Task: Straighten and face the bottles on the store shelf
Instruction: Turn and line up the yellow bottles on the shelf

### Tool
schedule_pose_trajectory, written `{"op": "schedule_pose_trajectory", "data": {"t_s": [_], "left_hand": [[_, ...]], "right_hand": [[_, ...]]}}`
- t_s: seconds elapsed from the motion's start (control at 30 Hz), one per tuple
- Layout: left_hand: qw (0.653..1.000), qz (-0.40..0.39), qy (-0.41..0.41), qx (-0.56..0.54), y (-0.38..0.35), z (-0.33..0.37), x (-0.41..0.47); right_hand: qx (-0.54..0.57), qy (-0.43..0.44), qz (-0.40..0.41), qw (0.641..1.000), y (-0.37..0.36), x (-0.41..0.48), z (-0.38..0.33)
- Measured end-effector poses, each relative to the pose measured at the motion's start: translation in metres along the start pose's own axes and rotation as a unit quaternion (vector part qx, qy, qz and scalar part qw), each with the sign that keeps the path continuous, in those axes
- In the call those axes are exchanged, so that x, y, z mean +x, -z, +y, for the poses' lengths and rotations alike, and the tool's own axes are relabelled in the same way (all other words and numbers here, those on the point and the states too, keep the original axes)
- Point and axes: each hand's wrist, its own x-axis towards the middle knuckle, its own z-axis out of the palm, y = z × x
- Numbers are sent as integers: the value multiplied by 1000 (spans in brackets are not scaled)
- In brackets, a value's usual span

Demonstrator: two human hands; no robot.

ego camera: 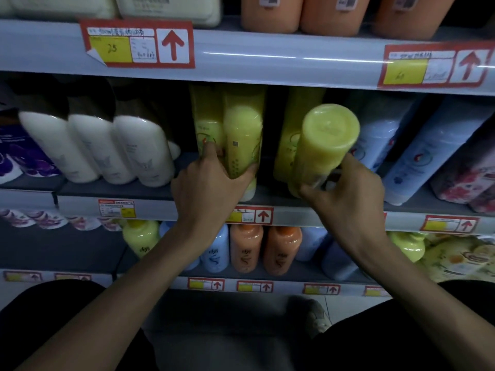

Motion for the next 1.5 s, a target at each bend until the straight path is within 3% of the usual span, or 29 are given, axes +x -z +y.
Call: {"op": "schedule_pose_trajectory", "data": {"t_s": [0.43, 0.77, 0.93, 1.1, 1.33, 1.5], "left_hand": [[996, -1, -22, 92, -6, 8, 2], [999, 15, -16, 26, -8, 4, -1], [997, 3, -7, -75, -5, -4, -7], [972, -69, -2, -224, 1, -16, -8], [936, -105, -50, -333, 12, -17, -18], [942, -129, -101, -293, 18, -12, -18]], "right_hand": [[-27, -38, -8, 999, 4, 12, 8], [-58, -37, -5, 998, -6, 13, 1], [-93, -29, 36, 995, 10, 2, -3], [0, 61, 60, 996, 16, -12, -17], [159, 87, -121, 976, -6, -22, -43], [190, 115, -70, 973, -4, -21, -48]]}}
